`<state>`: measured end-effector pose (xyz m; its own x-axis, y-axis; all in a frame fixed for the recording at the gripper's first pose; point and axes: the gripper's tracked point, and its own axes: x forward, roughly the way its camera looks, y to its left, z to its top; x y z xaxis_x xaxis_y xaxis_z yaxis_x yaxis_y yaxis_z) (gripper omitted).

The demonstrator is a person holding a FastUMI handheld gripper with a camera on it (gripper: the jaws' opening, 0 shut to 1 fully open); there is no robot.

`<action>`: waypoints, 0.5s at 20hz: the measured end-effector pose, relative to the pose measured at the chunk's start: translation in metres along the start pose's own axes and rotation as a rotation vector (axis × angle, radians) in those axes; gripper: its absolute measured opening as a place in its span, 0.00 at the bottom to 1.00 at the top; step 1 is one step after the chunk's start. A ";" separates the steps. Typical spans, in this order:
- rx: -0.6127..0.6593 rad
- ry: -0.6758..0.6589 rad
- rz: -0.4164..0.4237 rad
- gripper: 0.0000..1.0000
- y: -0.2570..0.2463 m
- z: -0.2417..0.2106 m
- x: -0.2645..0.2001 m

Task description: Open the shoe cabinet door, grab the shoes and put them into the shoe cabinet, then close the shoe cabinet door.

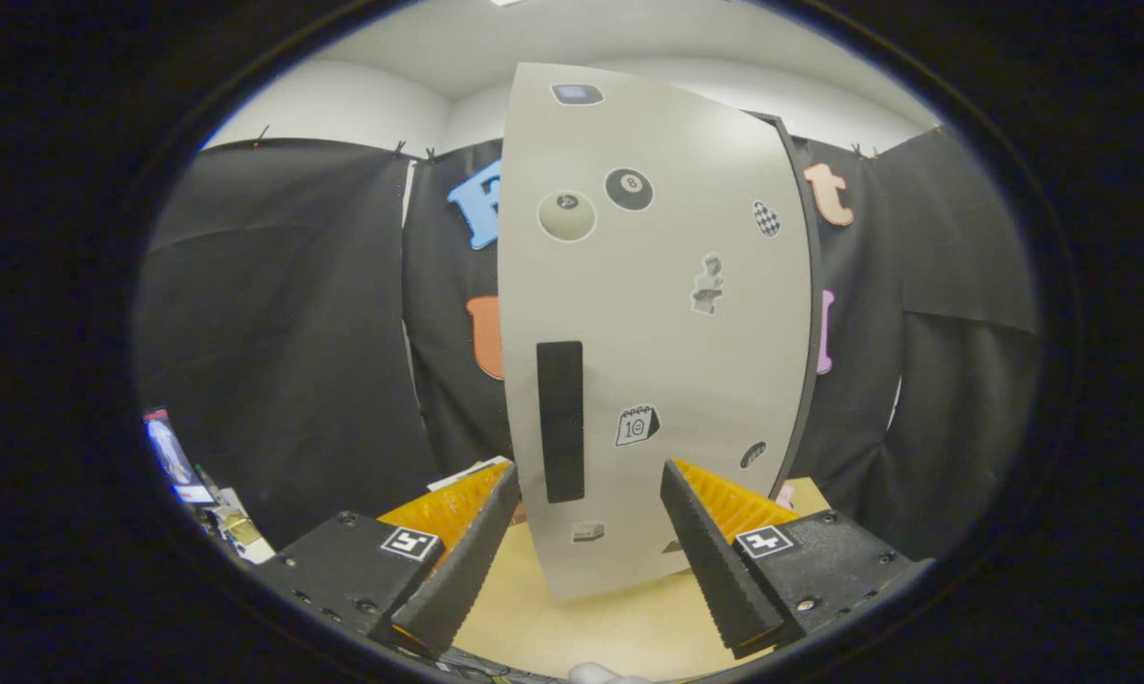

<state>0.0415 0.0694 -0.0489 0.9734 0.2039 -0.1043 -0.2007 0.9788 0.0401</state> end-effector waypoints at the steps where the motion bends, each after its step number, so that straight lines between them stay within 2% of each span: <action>1: 0.001 -0.005 -0.009 0.99 -0.005 0.002 -0.004; 10: 0.021 -0.070 -0.132 0.98 -0.066 0.040 -0.031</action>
<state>0.0287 -0.0023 -0.0086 0.9967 0.0707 -0.0407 -0.0685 0.9963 0.0512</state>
